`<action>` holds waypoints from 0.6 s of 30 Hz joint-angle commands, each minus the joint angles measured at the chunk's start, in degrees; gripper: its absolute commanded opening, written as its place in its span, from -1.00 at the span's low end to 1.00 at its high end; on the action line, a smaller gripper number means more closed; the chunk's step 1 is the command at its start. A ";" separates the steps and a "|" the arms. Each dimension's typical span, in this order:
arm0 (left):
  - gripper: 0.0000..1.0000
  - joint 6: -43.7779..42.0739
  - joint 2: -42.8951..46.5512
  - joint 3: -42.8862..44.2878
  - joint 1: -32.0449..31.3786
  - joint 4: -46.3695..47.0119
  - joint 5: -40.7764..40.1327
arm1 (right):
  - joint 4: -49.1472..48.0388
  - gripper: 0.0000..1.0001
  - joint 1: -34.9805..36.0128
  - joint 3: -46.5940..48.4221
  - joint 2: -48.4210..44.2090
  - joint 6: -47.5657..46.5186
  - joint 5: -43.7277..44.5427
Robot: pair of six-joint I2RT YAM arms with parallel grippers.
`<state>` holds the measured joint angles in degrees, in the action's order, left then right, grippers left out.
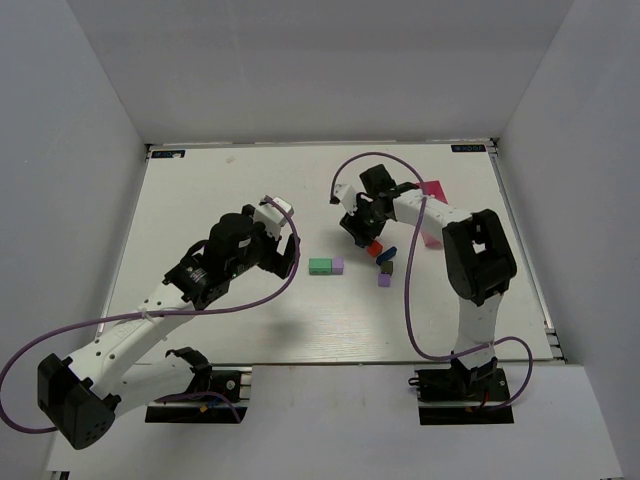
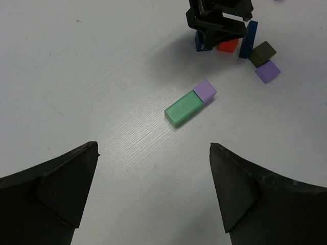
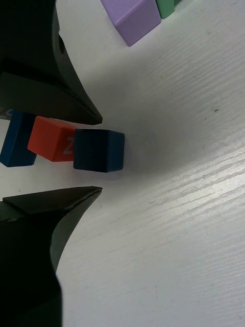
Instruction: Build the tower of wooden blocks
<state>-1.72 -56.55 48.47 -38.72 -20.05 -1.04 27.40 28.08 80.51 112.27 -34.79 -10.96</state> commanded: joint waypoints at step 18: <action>1.00 -0.31 3.03 -0.13 0.31 0.28 -0.02 | 5.91 -0.70 -0.39 0.88 -4.42 -9.85 -9.51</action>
<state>-1.72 -55.35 48.47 -38.72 -20.08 -1.06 31.83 27.75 81.21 112.68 -40.21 -16.29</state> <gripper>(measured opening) 0.997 0.413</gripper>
